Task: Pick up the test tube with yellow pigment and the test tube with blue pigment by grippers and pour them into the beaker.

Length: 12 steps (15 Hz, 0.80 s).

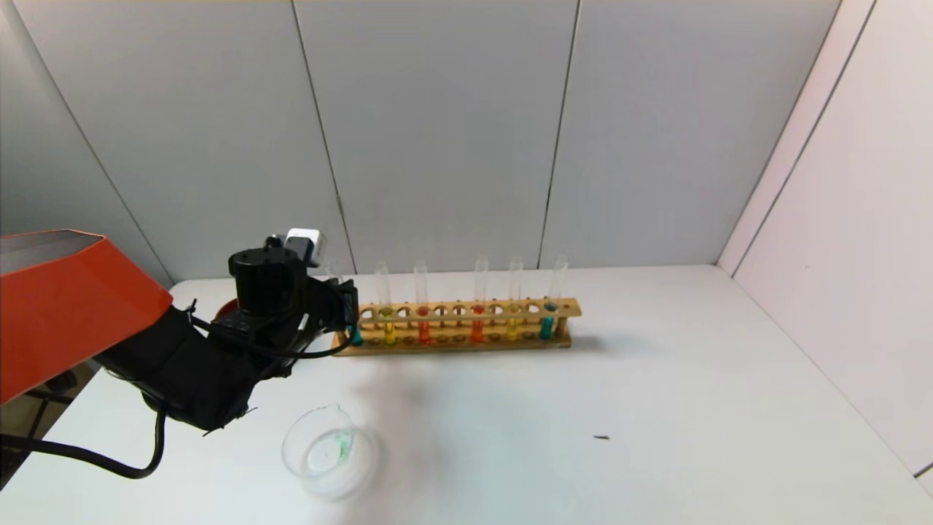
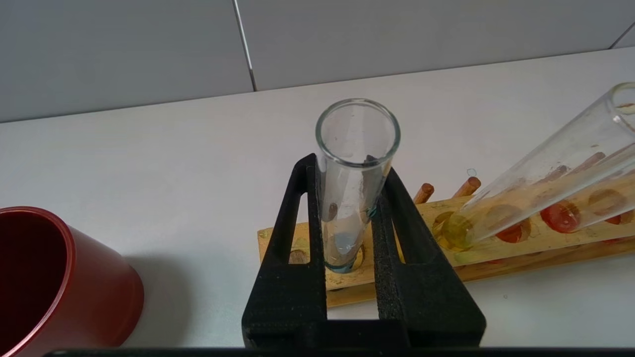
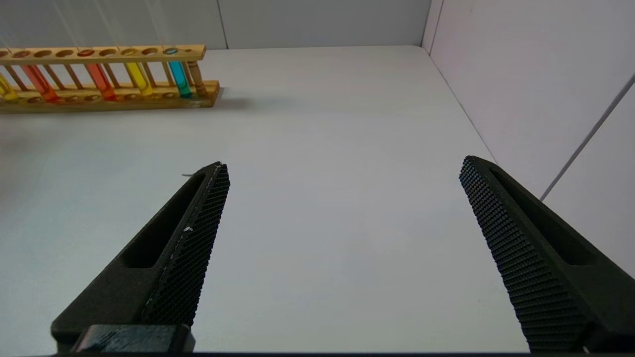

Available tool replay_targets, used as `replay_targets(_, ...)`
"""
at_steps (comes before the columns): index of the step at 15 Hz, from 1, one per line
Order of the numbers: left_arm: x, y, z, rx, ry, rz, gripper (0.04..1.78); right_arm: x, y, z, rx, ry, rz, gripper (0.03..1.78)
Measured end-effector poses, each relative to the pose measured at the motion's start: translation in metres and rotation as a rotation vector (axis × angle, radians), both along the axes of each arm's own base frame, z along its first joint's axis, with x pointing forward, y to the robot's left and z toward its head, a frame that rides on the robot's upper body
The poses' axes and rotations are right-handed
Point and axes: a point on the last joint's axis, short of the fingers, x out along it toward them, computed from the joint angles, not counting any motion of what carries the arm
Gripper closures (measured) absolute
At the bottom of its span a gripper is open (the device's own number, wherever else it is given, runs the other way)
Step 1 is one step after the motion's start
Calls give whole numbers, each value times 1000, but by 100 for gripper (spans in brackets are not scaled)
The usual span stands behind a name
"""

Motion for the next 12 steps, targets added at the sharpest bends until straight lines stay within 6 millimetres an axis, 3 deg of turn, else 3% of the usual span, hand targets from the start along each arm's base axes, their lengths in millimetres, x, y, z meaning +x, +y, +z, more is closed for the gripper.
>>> replay_targets(4, -4, 1, 10, 4, 7, -1, 151, 0, 0, 0, 0, 0, 0, 11)
replay_targets(12, -7, 2, 51, 0, 13, 1, 151, 0, 0, 0, 0, 0, 0, 11)
